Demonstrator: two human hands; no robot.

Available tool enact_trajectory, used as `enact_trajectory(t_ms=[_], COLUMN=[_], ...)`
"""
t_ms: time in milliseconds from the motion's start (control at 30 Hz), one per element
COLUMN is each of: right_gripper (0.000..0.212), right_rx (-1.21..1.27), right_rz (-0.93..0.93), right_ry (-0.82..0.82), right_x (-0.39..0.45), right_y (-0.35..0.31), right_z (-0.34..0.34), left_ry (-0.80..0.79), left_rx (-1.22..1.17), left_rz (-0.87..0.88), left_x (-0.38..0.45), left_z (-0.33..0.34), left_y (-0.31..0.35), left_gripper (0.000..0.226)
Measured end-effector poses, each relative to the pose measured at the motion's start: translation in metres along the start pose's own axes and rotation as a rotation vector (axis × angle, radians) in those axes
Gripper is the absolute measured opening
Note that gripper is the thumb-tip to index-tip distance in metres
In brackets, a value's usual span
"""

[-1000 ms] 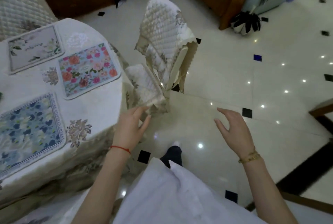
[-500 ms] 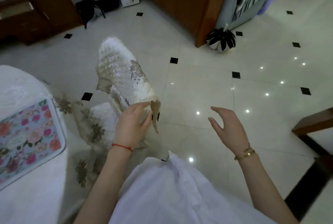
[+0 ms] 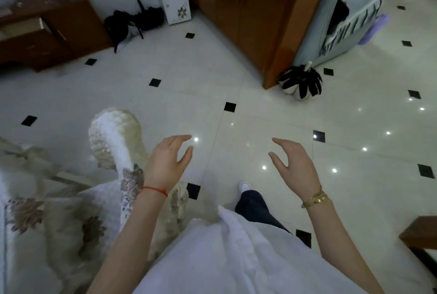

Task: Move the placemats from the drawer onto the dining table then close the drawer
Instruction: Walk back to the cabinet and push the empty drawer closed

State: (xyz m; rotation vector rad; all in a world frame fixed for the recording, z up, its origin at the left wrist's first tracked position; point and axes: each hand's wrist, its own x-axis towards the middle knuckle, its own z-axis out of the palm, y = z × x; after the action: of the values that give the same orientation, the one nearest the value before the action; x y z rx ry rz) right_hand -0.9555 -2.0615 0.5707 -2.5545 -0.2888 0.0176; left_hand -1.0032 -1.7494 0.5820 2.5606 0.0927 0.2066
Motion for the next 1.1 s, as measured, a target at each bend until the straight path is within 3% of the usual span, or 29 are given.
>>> enact_trajectory(t_ms=[300,567,833,1100], right_gripper=[0.040,0.038,0.040,0.040], right_rx=[-0.061,-0.047,-0.016,0.058], right_rz=[-0.204,-0.397,-0.543,-0.594], right_ry=[-0.116,-0.280,-0.354,-0.332], right_x=[0.221,0.380,0.543,0.704], right_y=[0.038,0.009,-0.068,-0.176], right_z=[-0.033,0.006,0.080,0.139], left_ry=[0.182,0.307,0.405,0.456], left_rx=[0.046,0.082,0.108,0.155], left_rz=[-0.271,-0.516,-0.625,-0.585], left_x=[0.137,0.219,0.333,0.471], left_z=[0.020,0.015,-0.015,-0.082], left_y=[0.015,-0.019,-0.108,-0.213], left_gripper=[0.030,0.031,0.027,0.028])
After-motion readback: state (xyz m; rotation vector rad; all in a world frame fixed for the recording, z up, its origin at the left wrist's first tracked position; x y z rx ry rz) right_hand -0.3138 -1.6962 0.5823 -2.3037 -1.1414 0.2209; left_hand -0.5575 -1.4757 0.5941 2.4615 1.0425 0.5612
